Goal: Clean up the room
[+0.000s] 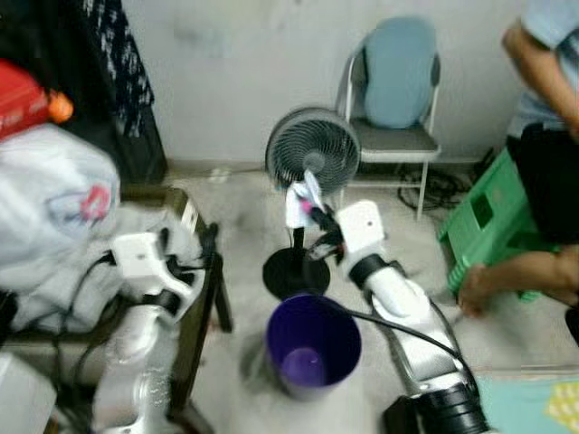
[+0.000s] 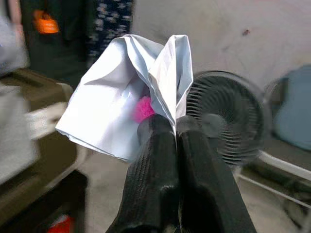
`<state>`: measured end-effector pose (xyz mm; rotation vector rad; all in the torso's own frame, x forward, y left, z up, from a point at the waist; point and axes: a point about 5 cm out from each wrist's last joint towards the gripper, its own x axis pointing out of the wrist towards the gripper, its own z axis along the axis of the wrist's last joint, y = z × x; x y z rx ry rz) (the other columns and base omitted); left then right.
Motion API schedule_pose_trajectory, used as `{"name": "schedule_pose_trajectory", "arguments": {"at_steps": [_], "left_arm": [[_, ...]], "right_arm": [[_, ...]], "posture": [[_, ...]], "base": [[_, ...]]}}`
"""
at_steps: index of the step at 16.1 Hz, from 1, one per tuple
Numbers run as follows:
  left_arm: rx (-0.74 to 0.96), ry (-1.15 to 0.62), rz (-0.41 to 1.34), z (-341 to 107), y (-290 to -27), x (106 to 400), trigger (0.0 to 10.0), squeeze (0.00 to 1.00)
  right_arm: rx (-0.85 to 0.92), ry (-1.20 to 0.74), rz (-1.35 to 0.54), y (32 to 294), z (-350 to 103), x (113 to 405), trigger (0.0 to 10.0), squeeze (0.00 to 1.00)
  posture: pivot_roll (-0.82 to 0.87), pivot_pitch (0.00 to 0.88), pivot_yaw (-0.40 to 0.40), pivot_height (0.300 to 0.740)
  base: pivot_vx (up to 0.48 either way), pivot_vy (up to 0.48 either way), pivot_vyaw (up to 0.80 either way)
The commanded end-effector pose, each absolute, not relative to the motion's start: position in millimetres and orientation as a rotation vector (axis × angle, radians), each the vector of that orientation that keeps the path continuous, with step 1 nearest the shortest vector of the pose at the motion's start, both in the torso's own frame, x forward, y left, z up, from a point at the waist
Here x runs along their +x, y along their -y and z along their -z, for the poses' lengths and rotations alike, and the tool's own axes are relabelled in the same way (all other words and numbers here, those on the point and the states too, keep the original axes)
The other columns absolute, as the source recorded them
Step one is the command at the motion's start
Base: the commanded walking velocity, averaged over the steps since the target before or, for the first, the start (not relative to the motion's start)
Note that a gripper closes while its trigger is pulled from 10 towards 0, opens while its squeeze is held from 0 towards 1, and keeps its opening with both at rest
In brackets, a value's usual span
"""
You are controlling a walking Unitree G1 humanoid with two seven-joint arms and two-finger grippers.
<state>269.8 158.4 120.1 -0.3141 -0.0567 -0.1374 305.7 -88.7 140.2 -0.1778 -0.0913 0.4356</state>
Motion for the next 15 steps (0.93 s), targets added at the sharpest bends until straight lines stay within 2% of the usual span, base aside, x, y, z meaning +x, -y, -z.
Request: {"name": "schedule_pose_trajectory", "arguments": {"at_steps": [1,14,15], "left_arm": [[-0.314,0.060,0.161,-124.8,-150.6,272.5,10.0,0.00],[-0.312,0.028,0.160,-121.9,-149.5,274.9,10.0,0.00],[-0.311,0.028,0.160,-121.8,-149.2,275.2,10.0,0.00]], "right_arm": [[-0.182,0.070,-0.392,101.4,-136.8,306.2,10.0,0.00],[-0.192,0.058,-0.358,105.2,-135.4,308.4,10.0,0.00],[-0.231,0.064,-0.360,105.6,-135.7,309.4,10.0,0.00]], "posture": [[-0.19,0.000,0.001,0.740],[-0.19,0.000,0.003,0.740],[-0.19,0.000,0.001,0.740]], "base": [[0.420,0.000,0.00],[0.000,0.000,0.00],[0.000,0.000,0.80]]}}
